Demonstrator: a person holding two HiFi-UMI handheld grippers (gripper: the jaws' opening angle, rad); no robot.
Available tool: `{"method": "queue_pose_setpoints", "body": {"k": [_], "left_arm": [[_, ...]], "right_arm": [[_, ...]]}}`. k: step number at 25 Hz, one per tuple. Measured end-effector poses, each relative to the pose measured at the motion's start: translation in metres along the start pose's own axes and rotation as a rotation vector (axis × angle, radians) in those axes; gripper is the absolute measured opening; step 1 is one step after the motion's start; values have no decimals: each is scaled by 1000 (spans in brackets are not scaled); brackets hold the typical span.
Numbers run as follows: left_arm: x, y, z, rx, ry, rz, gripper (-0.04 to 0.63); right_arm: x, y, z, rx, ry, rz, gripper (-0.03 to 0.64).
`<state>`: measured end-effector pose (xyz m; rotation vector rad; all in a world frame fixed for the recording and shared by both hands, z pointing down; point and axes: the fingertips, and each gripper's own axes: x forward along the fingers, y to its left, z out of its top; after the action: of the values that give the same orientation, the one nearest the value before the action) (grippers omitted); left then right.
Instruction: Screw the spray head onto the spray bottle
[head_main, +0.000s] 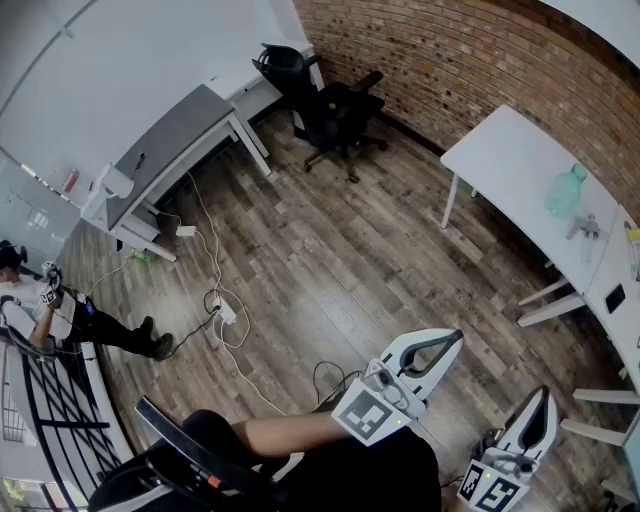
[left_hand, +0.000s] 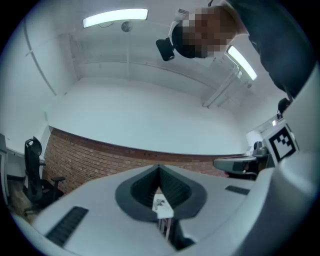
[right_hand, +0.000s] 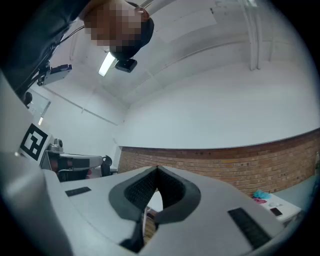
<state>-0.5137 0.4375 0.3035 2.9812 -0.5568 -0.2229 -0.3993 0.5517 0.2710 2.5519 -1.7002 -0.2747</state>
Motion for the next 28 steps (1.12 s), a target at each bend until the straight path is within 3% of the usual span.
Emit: {"method": "queue_pose_setpoints", "body": {"k": [10,18,28], "left_arm": [[6,-26,-12,50,8,-37,2],[0,-52,-8,23,-29,-101,2],[3,-93,-24,70,-2,-87,2]], "right_arm": [[-27,-24,-19,29,13,-43,8],[-55,-35,-34,99,37,-68,8],[-88,-67,-55,96,65,-115,8]]}}
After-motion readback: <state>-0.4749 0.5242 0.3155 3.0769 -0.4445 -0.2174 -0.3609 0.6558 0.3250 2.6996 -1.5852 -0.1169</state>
